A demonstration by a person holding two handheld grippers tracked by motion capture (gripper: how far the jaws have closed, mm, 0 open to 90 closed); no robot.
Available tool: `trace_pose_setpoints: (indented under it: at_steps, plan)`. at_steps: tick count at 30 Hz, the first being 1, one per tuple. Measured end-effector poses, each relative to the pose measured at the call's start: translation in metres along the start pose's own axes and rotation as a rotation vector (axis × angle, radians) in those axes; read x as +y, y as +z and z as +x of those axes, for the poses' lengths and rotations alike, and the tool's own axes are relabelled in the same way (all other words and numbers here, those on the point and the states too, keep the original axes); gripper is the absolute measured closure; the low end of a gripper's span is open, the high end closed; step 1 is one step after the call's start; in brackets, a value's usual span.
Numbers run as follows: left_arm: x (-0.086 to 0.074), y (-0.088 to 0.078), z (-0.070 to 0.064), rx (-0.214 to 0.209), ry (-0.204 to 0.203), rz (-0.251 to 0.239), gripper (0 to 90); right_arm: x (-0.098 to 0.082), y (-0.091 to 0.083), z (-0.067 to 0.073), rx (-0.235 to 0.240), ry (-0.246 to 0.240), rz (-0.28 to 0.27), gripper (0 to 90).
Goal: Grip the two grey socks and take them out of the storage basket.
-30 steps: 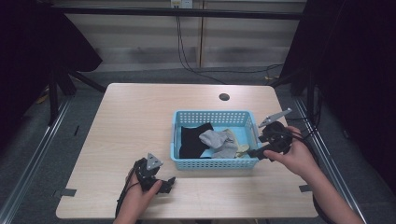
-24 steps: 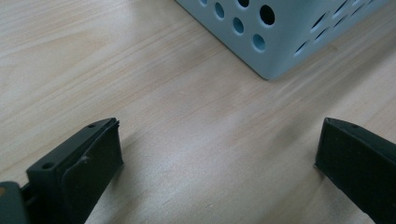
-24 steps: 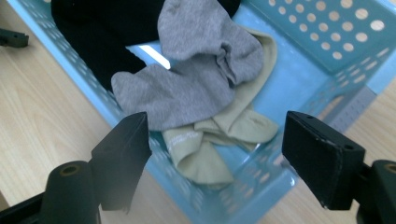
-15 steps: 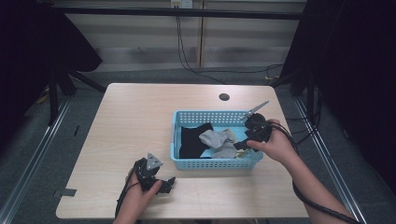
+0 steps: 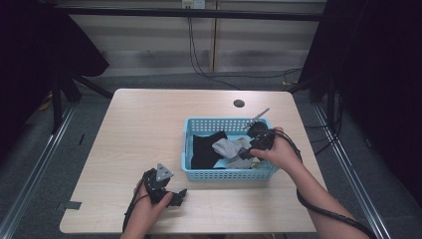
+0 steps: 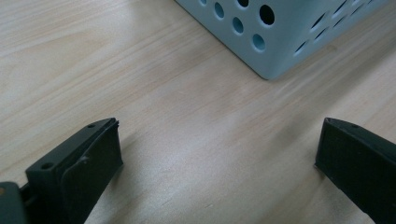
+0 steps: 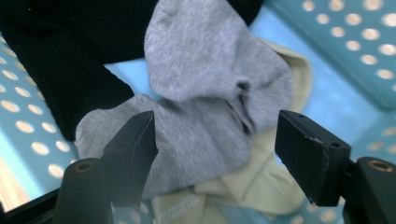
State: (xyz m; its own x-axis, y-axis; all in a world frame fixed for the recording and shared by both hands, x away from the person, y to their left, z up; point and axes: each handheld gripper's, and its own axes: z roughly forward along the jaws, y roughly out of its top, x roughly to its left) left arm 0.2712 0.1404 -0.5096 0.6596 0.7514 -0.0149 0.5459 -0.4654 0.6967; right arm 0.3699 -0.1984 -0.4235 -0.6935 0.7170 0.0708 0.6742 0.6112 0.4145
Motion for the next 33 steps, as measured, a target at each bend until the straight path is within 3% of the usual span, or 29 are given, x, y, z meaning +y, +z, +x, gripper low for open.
trace_pose_setpoints:
  at_steps: [3, 8, 10, 15, 22, 23, 26, 33]
  plan:
    - [0.0, 0.0, 0.0, -0.001, 0.0, 0.0, 0.0, 0.004, 0.007, 0.003, -0.002, -0.022, 0.021, 29.5]
    - [0.0, 0.0, 0.0, -0.003, -0.003, -0.001, 0.0, 0.014, 0.015, 0.006, 0.01, -0.032, 0.009, 32.0]
    - [0.0, 0.0, 0.0, -0.004, -0.002, -0.001, 0.0, 0.017, 0.019, 0.008, 0.013, -0.03, 0.015, 36.1]
    - [0.0, 0.0, 0.0, -0.005, -0.005, -0.002, 0.0, 0.022, 0.025, 0.006, 0.004, -0.027, 0.06, 57.2]
    - [0.0, 0.0, 0.0, -0.004, -0.002, -0.001, 0.0, 0.026, 0.026, 0.002, 0.022, -0.008, 0.083, 68.0]
    - [0.0, 0.0, 0.0, -0.004, -0.002, -0.001, 0.0, 0.027, 0.026, 0.002, 0.028, -0.021, 0.086, 76.4]
    - [0.0, 0.001, 0.0, -0.008, -0.005, -0.002, 0.0, 0.029, 0.024, 0.003, 0.037, -0.012, 0.098, 84.3]
    - [0.0, 0.001, 0.0, -0.008, -0.004, -0.001, 0.0, 0.033, 0.013, 0.0, 0.055, 0.007, 0.086, 87.5]
